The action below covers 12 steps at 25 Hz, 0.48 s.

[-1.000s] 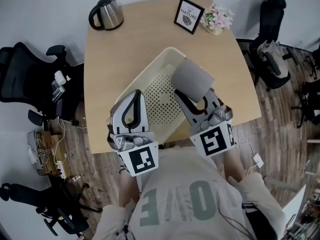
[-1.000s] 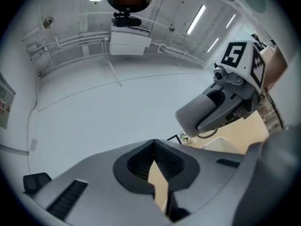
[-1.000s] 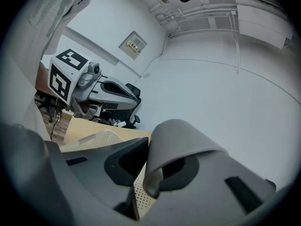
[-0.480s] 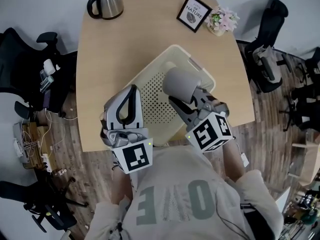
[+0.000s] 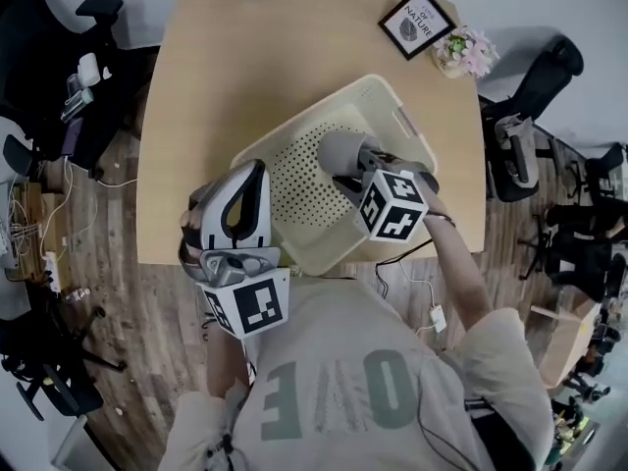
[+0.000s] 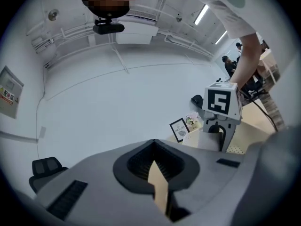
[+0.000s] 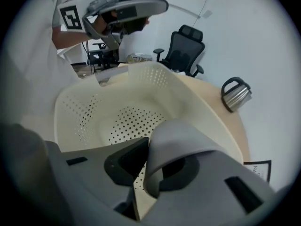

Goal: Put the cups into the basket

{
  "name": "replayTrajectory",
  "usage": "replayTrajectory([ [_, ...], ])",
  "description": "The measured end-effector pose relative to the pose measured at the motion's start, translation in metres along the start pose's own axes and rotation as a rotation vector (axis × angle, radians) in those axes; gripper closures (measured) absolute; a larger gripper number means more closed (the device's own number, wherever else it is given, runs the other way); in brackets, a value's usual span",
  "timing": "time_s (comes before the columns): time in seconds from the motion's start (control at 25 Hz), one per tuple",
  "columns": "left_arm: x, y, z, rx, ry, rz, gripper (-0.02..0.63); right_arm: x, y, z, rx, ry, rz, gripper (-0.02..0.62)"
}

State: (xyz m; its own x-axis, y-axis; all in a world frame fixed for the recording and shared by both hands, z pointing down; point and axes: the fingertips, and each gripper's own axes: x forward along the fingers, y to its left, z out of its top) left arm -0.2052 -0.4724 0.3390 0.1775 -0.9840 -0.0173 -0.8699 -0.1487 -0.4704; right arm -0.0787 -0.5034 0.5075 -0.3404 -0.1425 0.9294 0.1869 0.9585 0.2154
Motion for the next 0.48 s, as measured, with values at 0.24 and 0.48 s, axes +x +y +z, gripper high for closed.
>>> replayTrajectory([
  [0.24,-0.014,0.016,-0.028,-0.026,0.065,0.071,0.597,0.025,0.019,-0.014,-0.062,0.154,0.160,0.540],
  [0.48,-0.030,0.026,-0.042,-0.022,0.112,0.108,0.597,0.047,0.031,-0.035,-0.133,0.315,0.246,0.540],
])
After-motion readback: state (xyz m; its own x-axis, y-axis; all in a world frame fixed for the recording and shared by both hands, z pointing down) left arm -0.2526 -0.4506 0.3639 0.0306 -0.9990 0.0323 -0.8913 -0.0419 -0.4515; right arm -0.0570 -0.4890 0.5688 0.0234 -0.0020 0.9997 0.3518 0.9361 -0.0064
